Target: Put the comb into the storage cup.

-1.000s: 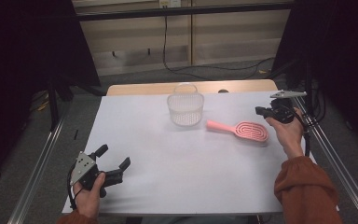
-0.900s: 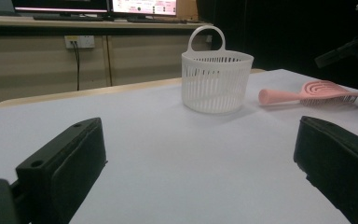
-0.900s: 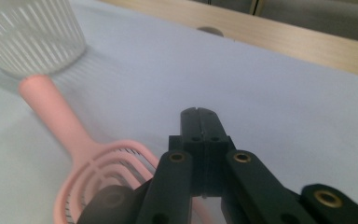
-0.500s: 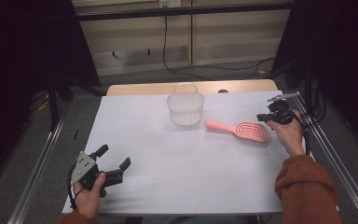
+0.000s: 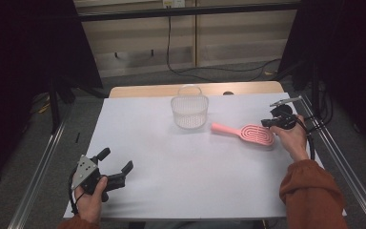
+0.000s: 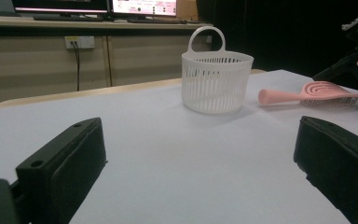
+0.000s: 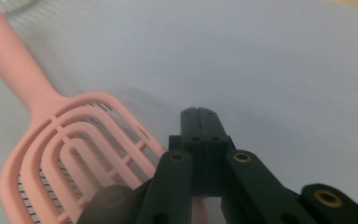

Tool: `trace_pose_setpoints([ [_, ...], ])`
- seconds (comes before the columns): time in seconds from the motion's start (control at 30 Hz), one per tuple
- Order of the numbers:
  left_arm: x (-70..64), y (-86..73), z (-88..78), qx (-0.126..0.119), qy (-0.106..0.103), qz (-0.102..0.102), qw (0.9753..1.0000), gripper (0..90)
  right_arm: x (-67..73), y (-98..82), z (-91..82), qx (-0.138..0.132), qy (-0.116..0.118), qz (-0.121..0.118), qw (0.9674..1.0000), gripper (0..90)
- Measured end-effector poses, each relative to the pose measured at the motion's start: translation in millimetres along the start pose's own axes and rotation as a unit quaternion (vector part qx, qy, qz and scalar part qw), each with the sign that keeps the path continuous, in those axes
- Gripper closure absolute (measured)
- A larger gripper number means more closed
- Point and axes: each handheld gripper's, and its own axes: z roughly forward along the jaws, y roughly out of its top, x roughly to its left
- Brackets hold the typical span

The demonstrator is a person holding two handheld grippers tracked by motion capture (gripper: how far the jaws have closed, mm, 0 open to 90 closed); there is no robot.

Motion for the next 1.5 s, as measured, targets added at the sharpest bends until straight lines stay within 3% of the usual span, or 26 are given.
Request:
trace_pose_setpoints([
  [0.5, 0.7, -0.3, 0.3, 0.002, -0.001, 0.000, 1.0000, 2.2, 2.5, -8.4, 0.5, 0.017, -0.002, -0.009, 0.9998, 90.0],
  [1.1, 0.6, -0.2, 0.1, 0.001, 0.000, 0.000, 1.0000, 2.2, 3.1, -20.8, -2.4, 0.013, 0.001, -0.004, 0.9999, 90.0],
  [1.5, 0.3, -0.1, -0.4, -0.001, -0.003, -0.002, 1.0000, 2.2, 0.3, -24.5, -13.3, -0.033, -0.007, 0.004, 0.9994, 90.0],
])
